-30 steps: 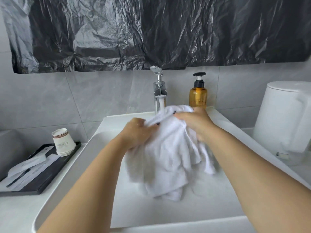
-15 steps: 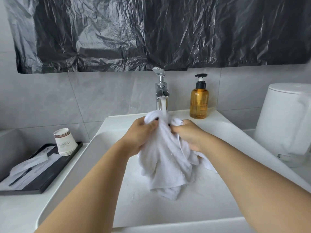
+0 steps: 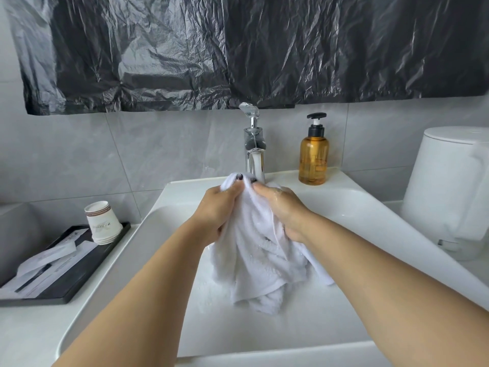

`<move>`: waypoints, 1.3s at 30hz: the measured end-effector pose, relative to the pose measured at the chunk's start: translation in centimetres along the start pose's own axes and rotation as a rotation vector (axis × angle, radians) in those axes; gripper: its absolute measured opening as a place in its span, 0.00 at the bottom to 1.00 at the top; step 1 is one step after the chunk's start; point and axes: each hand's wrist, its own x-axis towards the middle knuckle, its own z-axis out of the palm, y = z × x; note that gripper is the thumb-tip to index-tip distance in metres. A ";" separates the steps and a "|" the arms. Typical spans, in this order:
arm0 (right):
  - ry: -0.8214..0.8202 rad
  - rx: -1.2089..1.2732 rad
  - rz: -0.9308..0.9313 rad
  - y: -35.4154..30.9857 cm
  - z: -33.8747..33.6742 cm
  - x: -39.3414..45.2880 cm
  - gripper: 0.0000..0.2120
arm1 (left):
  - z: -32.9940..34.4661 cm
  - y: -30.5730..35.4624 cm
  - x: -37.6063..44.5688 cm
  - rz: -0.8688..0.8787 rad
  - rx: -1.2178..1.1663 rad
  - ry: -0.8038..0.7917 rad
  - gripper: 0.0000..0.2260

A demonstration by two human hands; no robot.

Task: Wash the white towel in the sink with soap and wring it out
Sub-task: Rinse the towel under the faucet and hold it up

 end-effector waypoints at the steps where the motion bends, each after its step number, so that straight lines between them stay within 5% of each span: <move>1: 0.004 -0.009 0.003 0.1 -0.4 0.1 0.22 | 0.1 -0.1 0.0 -0.006 -0.009 -0.008 0.10; 10: 0.179 -0.138 -0.042 -0.5 -0.8 0.3 0.08 | 1.8 -1.1 -0.2 -0.019 0.234 -0.032 0.11; 17: 0.210 -0.014 0.018 -1.2 -2.2 -0.5 0.15 | 1.5 -0.8 -0.3 -0.105 0.174 -0.175 0.13; 20: 0.158 -0.152 -0.012 -1.0 -2.7 -0.4 0.02 | 1.5 -1.3 -0.2 -0.035 0.146 -0.181 0.10; 26: 0.151 -0.388 -0.085 -0.8 -1.0 -0.3 0.12 | 2.1 -0.6 -0.5 0.102 0.209 -0.079 0.13; 32: 0.161 -0.288 -0.047 -0.7 -0.8 -1.1 0.14 | 1.2 -0.2 -0.4 0.033 0.160 -0.131 0.09; 36: 0.059 -0.267 -0.006 -0.4 -1.1 -1.3 0.04 | 0.9 -0.2 0.0 0.055 0.135 -0.060 0.07; 39: 0.050 -0.349 -0.030 -0.1 -0.9 -1.3 0.11 | 0.6 -0.4 0.3 0.023 0.232 -0.080 0.10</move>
